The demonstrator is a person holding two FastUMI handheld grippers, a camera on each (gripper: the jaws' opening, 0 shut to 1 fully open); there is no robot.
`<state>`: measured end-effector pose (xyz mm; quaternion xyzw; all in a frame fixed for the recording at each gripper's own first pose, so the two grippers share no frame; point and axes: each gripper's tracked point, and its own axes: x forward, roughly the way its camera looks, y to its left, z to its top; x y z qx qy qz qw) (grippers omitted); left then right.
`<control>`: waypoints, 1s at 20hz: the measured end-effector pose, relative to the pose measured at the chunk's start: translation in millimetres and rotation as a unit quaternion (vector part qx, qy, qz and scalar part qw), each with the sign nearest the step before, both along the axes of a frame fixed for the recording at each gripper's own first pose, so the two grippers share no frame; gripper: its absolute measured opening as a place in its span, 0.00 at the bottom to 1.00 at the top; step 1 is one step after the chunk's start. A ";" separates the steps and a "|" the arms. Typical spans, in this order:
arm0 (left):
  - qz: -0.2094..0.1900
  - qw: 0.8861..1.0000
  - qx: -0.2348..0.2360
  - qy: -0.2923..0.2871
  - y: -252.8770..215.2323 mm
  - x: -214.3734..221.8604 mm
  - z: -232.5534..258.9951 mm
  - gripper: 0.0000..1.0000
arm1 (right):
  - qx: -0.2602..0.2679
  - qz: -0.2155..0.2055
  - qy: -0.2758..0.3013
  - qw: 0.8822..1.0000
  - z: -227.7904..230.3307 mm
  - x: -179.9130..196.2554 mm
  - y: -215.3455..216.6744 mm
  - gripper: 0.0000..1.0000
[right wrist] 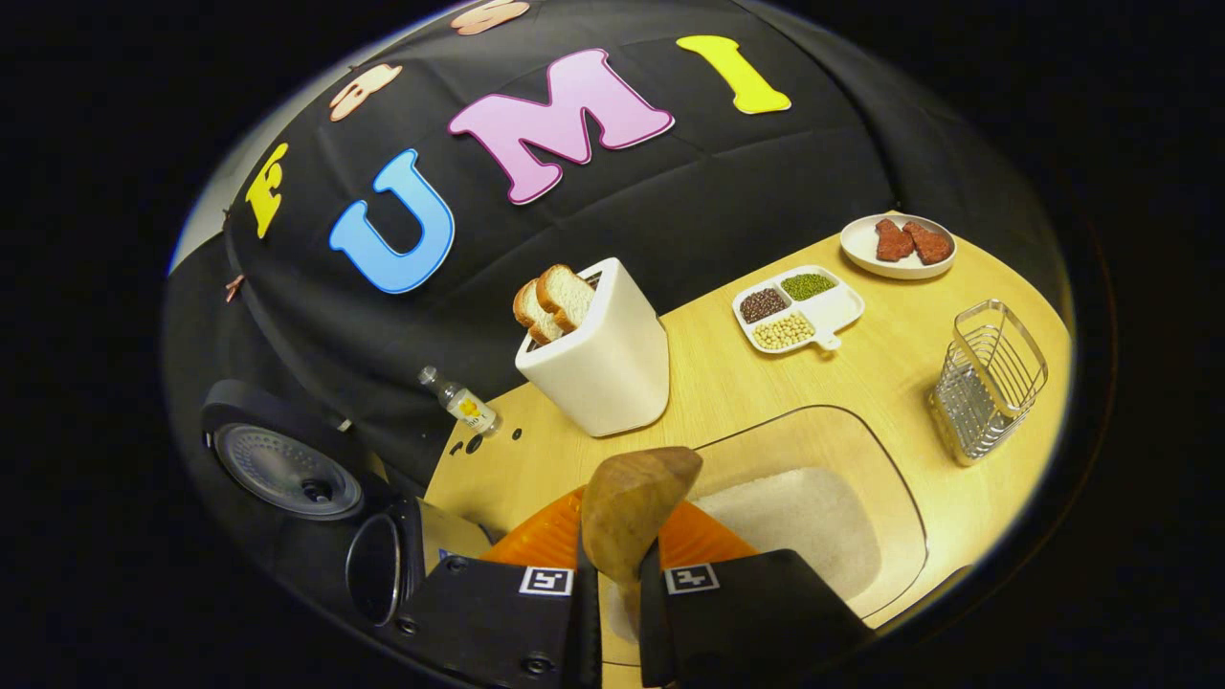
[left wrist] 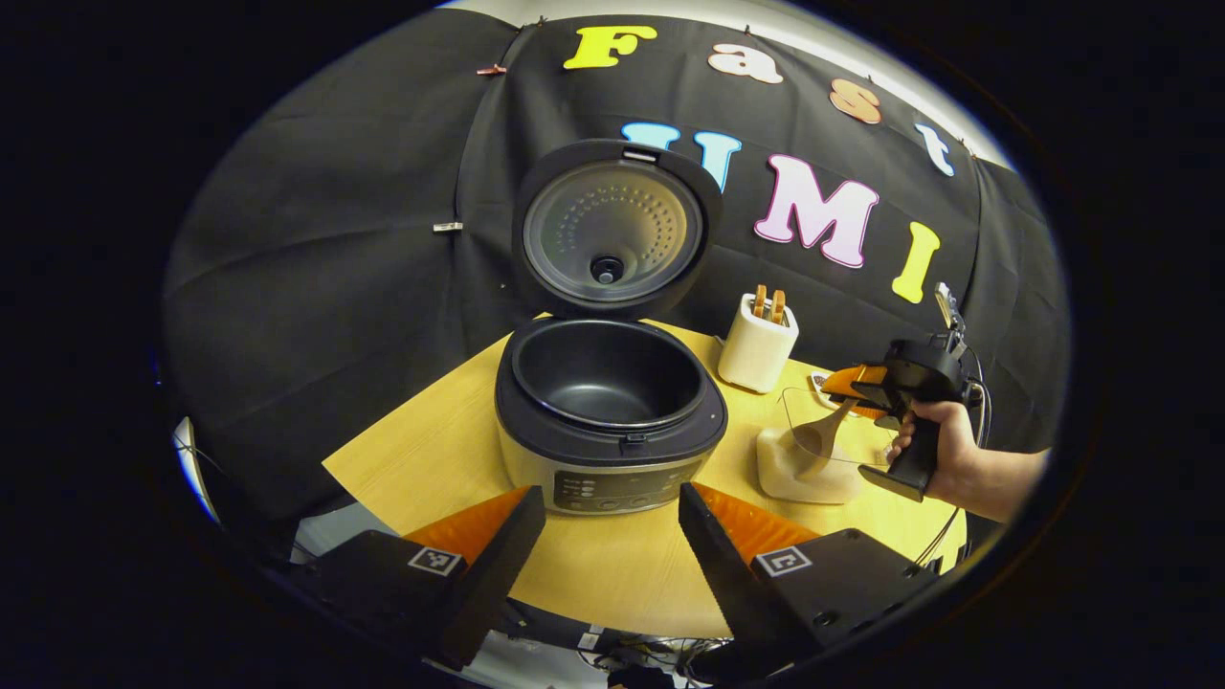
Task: Close the left gripper, press the button to open the rice cooker; take a wooden spoon from the chopstick holder with the right hand, scoop a spoonful of rice and pour it into the rice cooker, then put the wooden spoon back into the chopstick holder.
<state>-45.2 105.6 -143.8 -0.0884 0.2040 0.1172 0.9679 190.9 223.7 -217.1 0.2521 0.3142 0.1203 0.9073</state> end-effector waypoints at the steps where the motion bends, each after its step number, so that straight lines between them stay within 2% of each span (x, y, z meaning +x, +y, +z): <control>1: 0.002 1.000 0.000 -0.001 2.5 0.6 0.0 0.96 | 0.012 -0.008 0.012 1.000 -2.5 2.2 -0.1 0.20; 7: 0.001 1.000 -0.002 -0.008 8.5 8.7 2.5 0.96 | 0.054 -0.047 0.061 0.996 -12.1 0.8 -25.5 0.20; 8: -0.001 1.000 0.001 -0.010 8.6 11.1 3.8 0.93 | 0.059 -0.060 0.067 0.994 -12.4 -0.7 -36.1 0.20; 10: -0.005 1.000 0.007 -0.014 8.8 13.0 6.2 0.96 | 0.069 -0.092 0.073 0.991 -12.8 0.3 -58.3 0.20; 13: -0.013 1.000 0.006 -0.022 4.5 15.2 8.7 0.96 | 0.091 -0.134 0.087 0.983 -8.1 1.7 -90.7 0.20; 17: -0.026 0.999 -0.018 -0.023 -5.0 11.7 -0.7 0.96 | 0.128 -0.191 0.121 0.966 1.4 -1.6 -123.5 0.20; 20: -0.031 0.999 -0.030 -0.024 -6.5 10.1 -7.0 0.96 | 0.158 -0.199 0.125 0.959 19.9 -4.3 -125.8 0.20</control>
